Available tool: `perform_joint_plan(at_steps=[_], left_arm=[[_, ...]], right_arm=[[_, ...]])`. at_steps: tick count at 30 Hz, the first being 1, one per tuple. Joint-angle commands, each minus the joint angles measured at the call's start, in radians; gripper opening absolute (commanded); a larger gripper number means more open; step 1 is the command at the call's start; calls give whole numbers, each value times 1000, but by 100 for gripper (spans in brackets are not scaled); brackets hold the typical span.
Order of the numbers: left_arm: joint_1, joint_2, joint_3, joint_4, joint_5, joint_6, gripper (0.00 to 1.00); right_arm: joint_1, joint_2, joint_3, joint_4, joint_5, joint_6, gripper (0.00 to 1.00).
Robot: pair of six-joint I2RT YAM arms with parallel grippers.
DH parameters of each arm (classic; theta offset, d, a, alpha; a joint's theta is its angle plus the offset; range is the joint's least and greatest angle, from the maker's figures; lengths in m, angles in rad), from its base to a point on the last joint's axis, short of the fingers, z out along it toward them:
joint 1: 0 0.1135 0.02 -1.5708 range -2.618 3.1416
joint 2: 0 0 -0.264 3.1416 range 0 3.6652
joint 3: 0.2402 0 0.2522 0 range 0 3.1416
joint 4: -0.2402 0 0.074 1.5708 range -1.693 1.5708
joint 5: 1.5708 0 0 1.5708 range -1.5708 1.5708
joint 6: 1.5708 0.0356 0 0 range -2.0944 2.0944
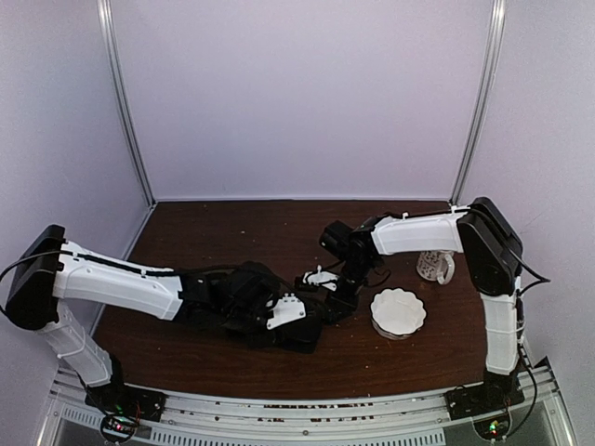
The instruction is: Sort the hair-cutting tools
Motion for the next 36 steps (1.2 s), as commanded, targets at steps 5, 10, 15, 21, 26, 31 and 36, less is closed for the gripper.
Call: perform_joint_plan(at_steps=[5,10,15,21,26,31,36], left_arm=[[-4,55,57,9,9,80,47],[-6,71,54,1,17,73,47],[-7,83,48,-3,10,67,47],[-7,94,52,-13,-6,69,46],[-6,119,66,-14,-70,59,41],[-7,171,99,-11,-131,34,42],[-7,225,135,-12,-226,-3,35]], right_arm=[[21,57,-3,13,-39,-24,31],[31,66,-8,23,-32,-23,25],[31,69,-10,26,-2,-17,4],[24,20,-10,22,44,-13,0],[20,-38,-10,10,83,-31,0],[18,-35,37,-12,127,-58,0],[4,-13,78,-27,138,-67,0]])
